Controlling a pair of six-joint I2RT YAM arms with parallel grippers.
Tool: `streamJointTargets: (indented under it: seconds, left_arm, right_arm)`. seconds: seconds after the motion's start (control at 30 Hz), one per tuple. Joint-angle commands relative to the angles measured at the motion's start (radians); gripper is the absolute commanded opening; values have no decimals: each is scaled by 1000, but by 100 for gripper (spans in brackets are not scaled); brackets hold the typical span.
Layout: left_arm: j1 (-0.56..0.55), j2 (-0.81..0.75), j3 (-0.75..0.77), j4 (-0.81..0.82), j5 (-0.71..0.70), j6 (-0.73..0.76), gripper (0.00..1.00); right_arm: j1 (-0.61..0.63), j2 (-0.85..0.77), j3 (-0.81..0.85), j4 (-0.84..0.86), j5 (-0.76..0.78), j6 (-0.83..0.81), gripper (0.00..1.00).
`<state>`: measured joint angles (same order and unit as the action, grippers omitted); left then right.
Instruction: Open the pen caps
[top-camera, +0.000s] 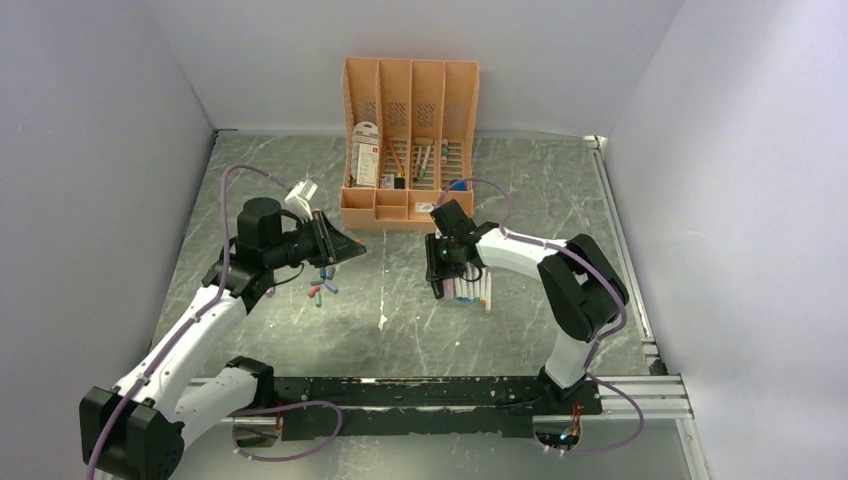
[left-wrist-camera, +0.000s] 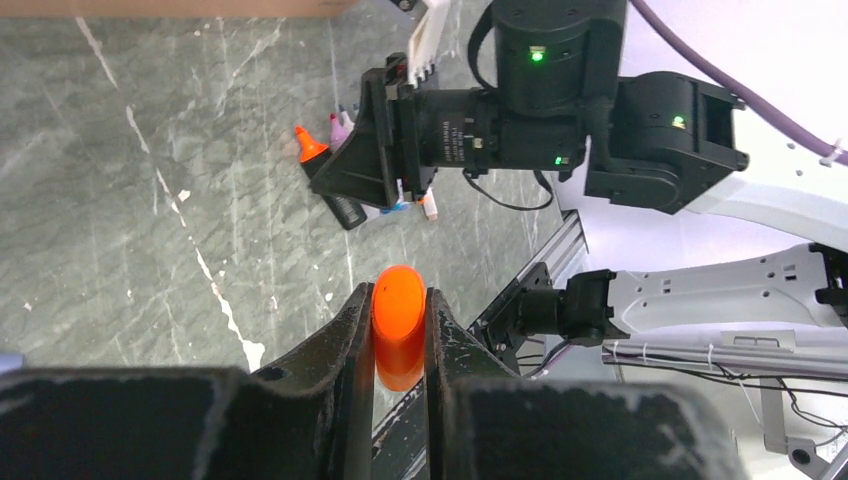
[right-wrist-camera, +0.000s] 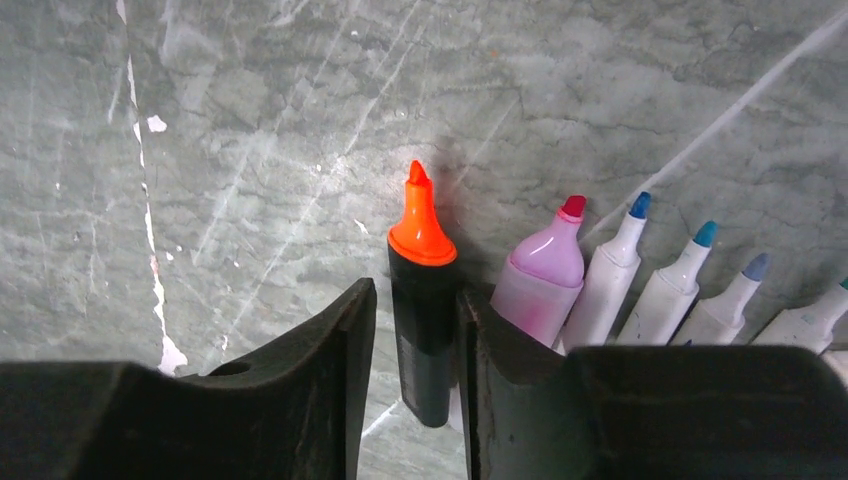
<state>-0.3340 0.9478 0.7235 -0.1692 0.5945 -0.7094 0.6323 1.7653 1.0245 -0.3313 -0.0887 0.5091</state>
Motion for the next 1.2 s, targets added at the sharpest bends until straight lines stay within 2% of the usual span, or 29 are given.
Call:
streamJointTargets:
  seconds: [0.0, 0.2, 0.43, 0.6, 0.77, 1.17]
  left_arm:
    - [-3, 12, 14, -43, -19, 14, 8]
    - [-3, 25, 7, -26, -17, -3, 8]
    - [-3, 76, 17, -81, -48, 12, 8]
    - [-3, 138, 30, -183, -140, 51, 8]
    - [-4, 221, 41, -278, -261, 103, 9]
    - [-4, 412, -4, -183, -299, 119, 11]
  right_arm:
    - [-10, -48, -18, -33, 11, -21, 35]
    - [-22, -108, -11, -70, 15, -29, 40]
    - [-43, -210, 28, -126, -1, -34, 44]
    - [-43, -298, 42, -139, -58, -42, 52]
    - [-43, -381, 16, -152, -92, -47, 56]
    - [-43, -457, -115, -125, -127, -29, 57]
